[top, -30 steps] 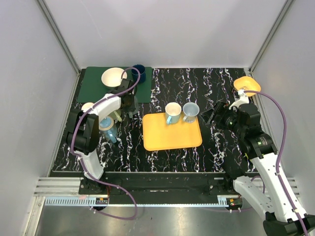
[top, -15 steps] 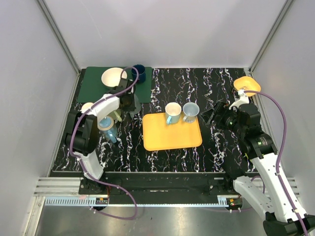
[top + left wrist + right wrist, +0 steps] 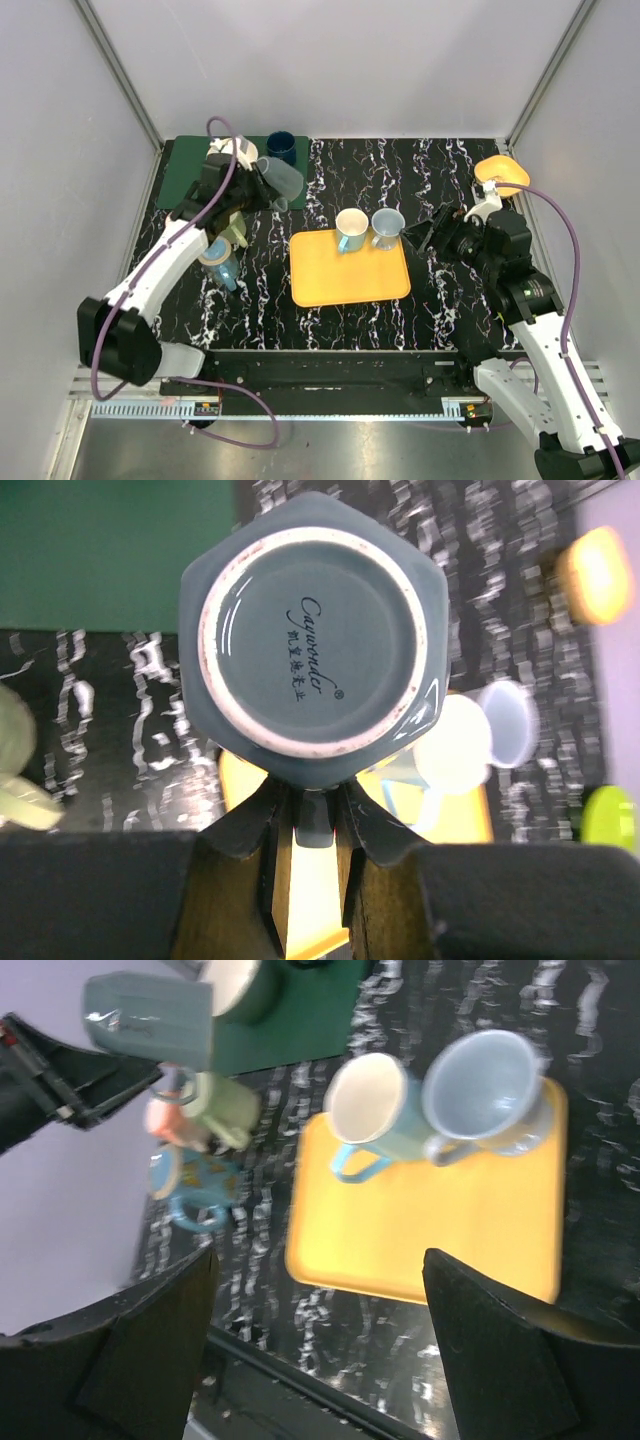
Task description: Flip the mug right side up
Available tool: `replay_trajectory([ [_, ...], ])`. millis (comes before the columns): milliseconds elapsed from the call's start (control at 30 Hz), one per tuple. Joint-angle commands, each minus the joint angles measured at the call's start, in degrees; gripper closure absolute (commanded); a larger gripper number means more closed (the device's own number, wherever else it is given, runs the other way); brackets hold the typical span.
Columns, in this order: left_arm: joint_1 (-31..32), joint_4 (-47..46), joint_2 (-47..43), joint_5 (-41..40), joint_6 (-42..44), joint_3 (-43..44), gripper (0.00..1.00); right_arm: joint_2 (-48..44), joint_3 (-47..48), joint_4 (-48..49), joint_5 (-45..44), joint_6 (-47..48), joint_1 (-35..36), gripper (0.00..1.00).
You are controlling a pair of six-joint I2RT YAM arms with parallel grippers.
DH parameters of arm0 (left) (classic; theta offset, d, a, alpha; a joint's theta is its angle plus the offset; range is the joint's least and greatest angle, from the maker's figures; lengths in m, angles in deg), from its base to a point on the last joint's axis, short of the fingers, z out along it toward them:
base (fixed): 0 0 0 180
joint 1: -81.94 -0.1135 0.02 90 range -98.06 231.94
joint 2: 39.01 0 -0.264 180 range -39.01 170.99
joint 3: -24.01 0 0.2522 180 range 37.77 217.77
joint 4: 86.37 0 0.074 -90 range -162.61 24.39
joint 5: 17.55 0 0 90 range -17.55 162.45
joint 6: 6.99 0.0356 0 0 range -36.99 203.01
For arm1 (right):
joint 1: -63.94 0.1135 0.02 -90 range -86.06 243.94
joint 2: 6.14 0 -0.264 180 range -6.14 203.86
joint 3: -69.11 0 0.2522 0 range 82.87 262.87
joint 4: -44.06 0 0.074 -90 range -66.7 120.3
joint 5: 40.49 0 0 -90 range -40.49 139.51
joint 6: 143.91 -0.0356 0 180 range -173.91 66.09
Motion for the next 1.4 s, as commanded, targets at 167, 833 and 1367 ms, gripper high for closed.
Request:
replay_trajectory([
  [167,-0.49,-40.03,-15.25,17.53,-29.98,-11.18,1.0,-0.38,-4.59,37.3,28.02,-25.63,0.44,0.11],
  [833,14.63,-52.55,-16.93,18.85,-38.18,-10.49,1.0,17.63,8.06,41.04,37.17,-25.67,7.21,0.14],
  [1367,20.87,-52.46,-15.17,17.62,-37.3,-9.61,1.0,26.34,10.87,46.75,37.96,-25.75,9.06,0.42],
])
